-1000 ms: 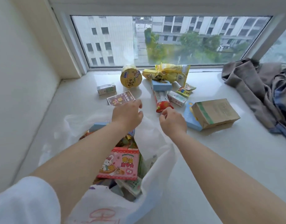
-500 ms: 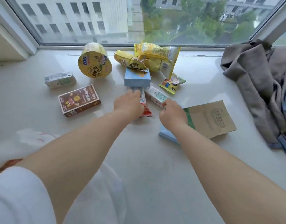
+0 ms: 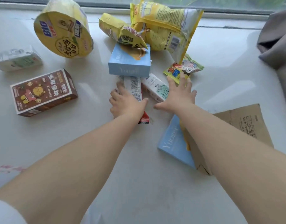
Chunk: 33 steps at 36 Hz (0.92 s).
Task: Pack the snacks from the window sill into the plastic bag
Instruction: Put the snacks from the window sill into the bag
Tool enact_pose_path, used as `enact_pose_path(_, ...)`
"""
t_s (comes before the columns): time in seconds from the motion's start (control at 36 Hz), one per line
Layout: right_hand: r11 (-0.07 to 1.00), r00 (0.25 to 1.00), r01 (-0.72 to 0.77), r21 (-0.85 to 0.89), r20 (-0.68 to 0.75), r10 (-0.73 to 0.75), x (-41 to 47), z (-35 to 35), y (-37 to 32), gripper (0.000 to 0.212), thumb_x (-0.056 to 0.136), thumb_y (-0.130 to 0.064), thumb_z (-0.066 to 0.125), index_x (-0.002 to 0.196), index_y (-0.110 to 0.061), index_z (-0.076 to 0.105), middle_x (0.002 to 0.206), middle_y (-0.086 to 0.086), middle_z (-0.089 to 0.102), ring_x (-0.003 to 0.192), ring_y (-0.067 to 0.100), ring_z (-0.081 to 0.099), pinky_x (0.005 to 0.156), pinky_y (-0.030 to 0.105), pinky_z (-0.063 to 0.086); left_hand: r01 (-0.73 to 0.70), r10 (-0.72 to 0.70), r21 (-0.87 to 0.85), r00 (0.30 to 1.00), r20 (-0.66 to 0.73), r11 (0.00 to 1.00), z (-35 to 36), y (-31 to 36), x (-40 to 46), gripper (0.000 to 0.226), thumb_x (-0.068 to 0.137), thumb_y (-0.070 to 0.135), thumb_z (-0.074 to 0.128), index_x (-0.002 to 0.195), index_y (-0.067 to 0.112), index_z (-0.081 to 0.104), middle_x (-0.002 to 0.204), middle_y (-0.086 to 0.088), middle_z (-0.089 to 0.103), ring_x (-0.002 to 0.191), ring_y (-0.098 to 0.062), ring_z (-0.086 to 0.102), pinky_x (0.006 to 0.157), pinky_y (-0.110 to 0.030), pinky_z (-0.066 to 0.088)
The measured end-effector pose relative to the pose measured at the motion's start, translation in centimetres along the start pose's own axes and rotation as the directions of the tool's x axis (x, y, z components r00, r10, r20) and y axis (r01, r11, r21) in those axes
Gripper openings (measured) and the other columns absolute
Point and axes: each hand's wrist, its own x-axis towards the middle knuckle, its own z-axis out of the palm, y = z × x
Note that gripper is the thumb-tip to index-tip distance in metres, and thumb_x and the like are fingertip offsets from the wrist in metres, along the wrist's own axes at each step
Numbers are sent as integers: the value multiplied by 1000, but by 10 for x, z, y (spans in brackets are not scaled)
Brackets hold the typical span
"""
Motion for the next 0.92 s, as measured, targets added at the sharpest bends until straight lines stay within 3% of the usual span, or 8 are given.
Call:
enact_pose_path(0.17, 992, 995, 103, -70, 11, -102, 28, -3, 8, 126, 57, -72, 70, 149, -34, -7, 156, 5, -19, 144, 33, -12, 111, 62, 11, 39, -42, -87, 998, -43, 995, 11, 11, 16, 109, 69, 55, 72, 148, 16, 8, 142, -10, 29, 130, -28, 32, 95, -44, 40)
enact_pose_path(0.36, 970, 974, 207, -128, 124, -192, 51, -6, 21, 131, 54, -76, 69, 147, -38, -15, 153, 3, -31, 142, 35, -22, 111, 65, 1, -4, 3, -1, 996, -94, 1000, 18, 11, 19, 99, 75, 46, 69, 148, 20, 8, 141, -7, 29, 128, -28, 33, 92, -43, 41)
enact_pose_path(0.53, 975, 963, 209, -79, 190, -191, 64, -9, 23, 109, 63, -66, 70, 149, -38, 8, 156, 5, -24, 141, 36, -24, 111, 62, 10, 1, 4, 40, 994, -109, 999, 21, 11, 18, 101, 74, 47, 69, 148, 20, 7, 141, -7, 28, 126, -28, 34, 91, -43, 40)
enact_pose_path(0.72, 970, 972, 228, -78, 72, -223, 53, 5, 20, 94, 66, -52, 73, 142, -25, 26, 154, 13, 3, 141, 39, -2, 109, 48, 26, -2, 5, 51, 999, -51, 999, 14, 9, 19, 99, 76, 43, 69, 148, 22, 5, 139, -9, 28, 124, -29, 36, 92, -42, 41)
enact_pose_path(0.83, 972, 970, 235, 12, 57, -236, 38, 17, 18, 87, 67, -50, 71, 138, -18, 32, 144, 13, 20, 130, 35, 19, 107, 39, 27, -33, 35, 73, 999, -23, 997, 11, 5, 16, 97, 77, 41, 69, 148, 23, 6, 139, -9, 29, 125, -30, 37, 92, -43, 40)
enact_pose_path(0.92, 967, 968, 249, -56, 10, -249, 29, 18, 17, 77, 70, -48, 69, 133, -15, 39, 136, 12, 30, 123, 33, 29, 101, 39, 34, -33, 34, 98, 999, -9, 995, 8, 3, 17, 97, 77, 40, 70, 148, 24, 6, 140, -9, 28, 125, -30, 37, 92, -43, 40)
